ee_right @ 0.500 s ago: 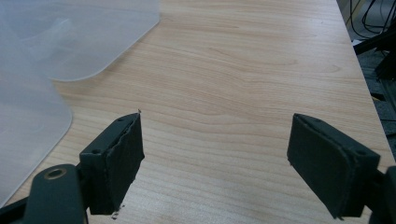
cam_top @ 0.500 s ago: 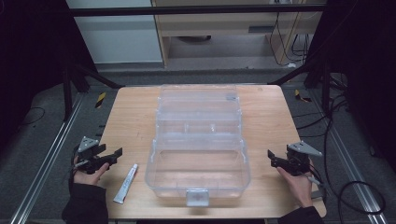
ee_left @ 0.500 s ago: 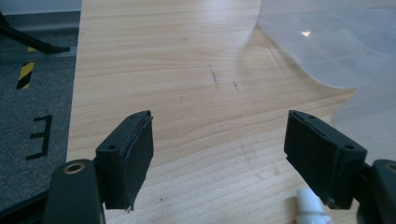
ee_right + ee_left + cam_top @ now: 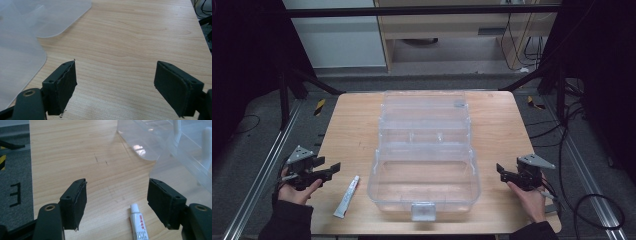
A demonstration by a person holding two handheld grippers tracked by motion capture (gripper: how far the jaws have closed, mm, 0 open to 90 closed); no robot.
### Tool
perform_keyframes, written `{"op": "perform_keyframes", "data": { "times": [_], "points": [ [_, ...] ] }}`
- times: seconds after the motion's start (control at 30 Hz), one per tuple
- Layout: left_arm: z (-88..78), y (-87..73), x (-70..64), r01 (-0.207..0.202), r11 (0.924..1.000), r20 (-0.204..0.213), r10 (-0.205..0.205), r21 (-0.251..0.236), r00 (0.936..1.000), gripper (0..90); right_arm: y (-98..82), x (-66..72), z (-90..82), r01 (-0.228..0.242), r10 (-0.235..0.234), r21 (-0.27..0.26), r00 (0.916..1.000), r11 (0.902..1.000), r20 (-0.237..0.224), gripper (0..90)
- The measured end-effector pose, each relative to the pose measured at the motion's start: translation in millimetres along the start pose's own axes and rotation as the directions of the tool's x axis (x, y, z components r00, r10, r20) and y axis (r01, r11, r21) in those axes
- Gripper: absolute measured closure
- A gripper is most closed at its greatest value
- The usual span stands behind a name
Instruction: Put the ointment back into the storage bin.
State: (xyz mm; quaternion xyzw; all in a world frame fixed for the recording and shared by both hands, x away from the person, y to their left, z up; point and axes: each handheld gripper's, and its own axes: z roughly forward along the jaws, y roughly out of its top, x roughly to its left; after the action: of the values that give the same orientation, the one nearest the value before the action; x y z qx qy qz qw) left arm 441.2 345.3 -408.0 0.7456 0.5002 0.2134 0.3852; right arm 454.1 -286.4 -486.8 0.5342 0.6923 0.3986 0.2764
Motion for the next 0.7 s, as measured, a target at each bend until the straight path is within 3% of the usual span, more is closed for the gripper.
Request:
{"op": "perform_keyframes", "data": {
  "times": [0.27, 0.43, 0.7],
  "points": [
    [-4.7, 3.6, -6.7, -0.046, 0.9948, 0.035, 0.043, 0.091, 0.9985, 33.5, -0.9, 0.8, 2.1, 0.022, -0.022, 0.019, 0.9997, 0.9996, -0.006, 17.9],
    [-4.1, 4.6, -12.3, -0.086, 0.9857, 0.055, 0.079, 0.145, 0.9954, 34.8, -1.2, 1.8, 2.1, 0.025, -0.024, 0.029, 0.9996, 0.9993, -0.016, 17.9],
    [4.1, 3.7, -22.3, -0.141, 0.9607, 0.089, 0.123, 0.239, 0.9884, 36.5, -1.9, 2.2, 4.0, 0.037, -0.037, 0.046, 0.9992, 0.9983, -0.016, 17.8]
  ]
}}
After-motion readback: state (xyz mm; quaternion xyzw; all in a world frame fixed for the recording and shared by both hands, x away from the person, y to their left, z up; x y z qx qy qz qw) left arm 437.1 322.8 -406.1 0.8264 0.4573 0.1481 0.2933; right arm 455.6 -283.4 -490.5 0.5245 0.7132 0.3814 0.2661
